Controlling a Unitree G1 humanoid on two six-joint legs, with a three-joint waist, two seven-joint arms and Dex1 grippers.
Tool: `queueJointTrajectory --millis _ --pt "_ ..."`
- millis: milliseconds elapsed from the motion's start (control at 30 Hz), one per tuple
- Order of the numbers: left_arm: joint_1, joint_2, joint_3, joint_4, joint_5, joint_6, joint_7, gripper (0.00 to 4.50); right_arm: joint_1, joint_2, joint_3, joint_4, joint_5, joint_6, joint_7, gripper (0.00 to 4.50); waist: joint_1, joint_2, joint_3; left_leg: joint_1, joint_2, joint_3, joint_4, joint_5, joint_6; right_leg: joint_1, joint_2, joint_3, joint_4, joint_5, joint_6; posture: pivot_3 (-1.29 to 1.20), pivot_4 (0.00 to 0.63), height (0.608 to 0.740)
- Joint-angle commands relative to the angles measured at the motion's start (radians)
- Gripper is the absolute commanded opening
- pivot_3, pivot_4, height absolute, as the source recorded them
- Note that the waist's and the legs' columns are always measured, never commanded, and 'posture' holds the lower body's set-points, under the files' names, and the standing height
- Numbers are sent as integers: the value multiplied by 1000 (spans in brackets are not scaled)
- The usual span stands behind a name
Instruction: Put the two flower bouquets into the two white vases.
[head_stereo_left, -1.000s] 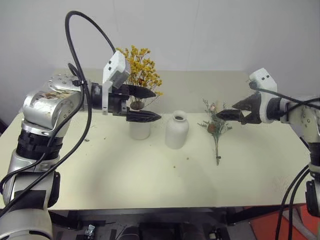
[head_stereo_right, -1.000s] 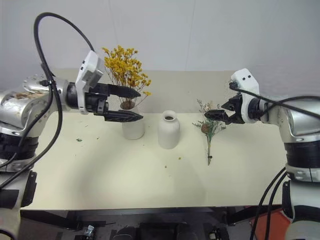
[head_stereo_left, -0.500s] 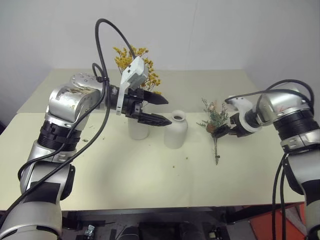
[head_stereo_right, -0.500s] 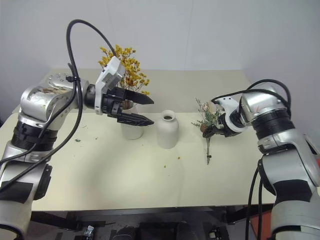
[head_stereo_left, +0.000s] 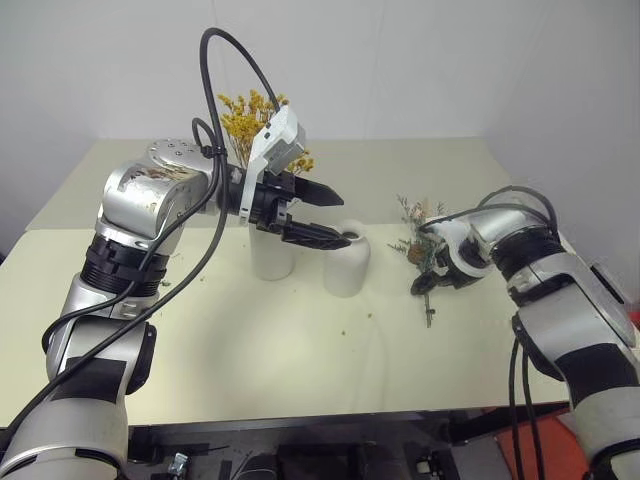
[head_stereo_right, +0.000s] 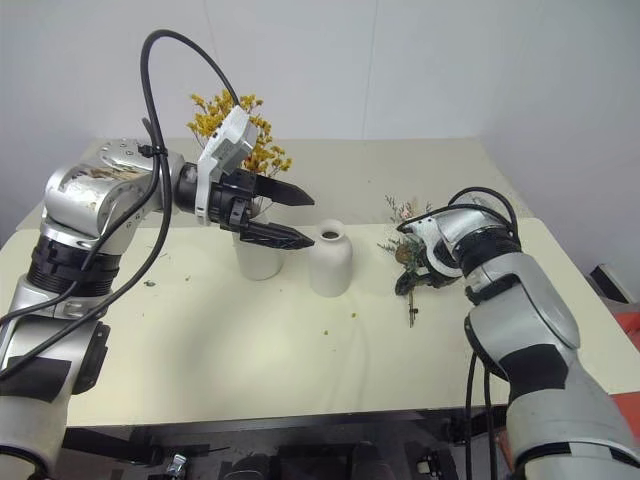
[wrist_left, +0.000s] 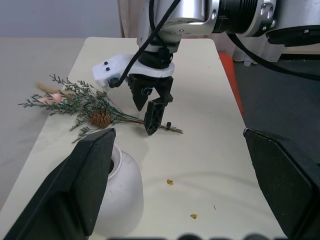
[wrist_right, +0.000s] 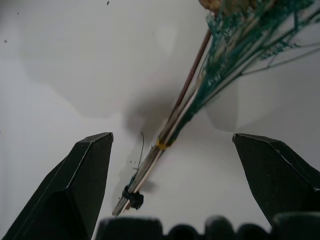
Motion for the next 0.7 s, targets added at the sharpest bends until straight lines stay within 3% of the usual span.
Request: queueJointTrajectory --millis 33,100,200,567,700 --pt "-6 9 18 -36 -1 8 1 4470 -50 19 -34 57 -55 -54 15 4500 0 0 0 0 0 0 0 0 0 0 0 0 0 1 -1 0 150 740" --pt "2 18 15 -43 6 4 -1 4470 -53 43 -48 83 -73 -76 15 4500 0 0 0 0 0 0 0 0 0 0 0 0 0 1 -2 0 150 740" --pt "4 26 14 -41 14 -1 -2 4500 -59 69 -78 117 -96 -102 4 3904 -1 1 0 0 0 0 0 0 0 0 0 0 0 1 -2 0 150 740" --pt "25 77 -11 -63 40 -8 -44 4500 -64 74 -151 149 -155 -110 4 199 -3 1 1 0 0 0 0 0 0 0 0 0 0 1 -2 0 150 740" --pt "27 87 -16 -63 48 -14 -56 4500 -80 46 -211 148 -146 -70 -19 42 -6 2 1 0 0 0 0 0 0 0 0 0 1 1 -2 0 150 740"
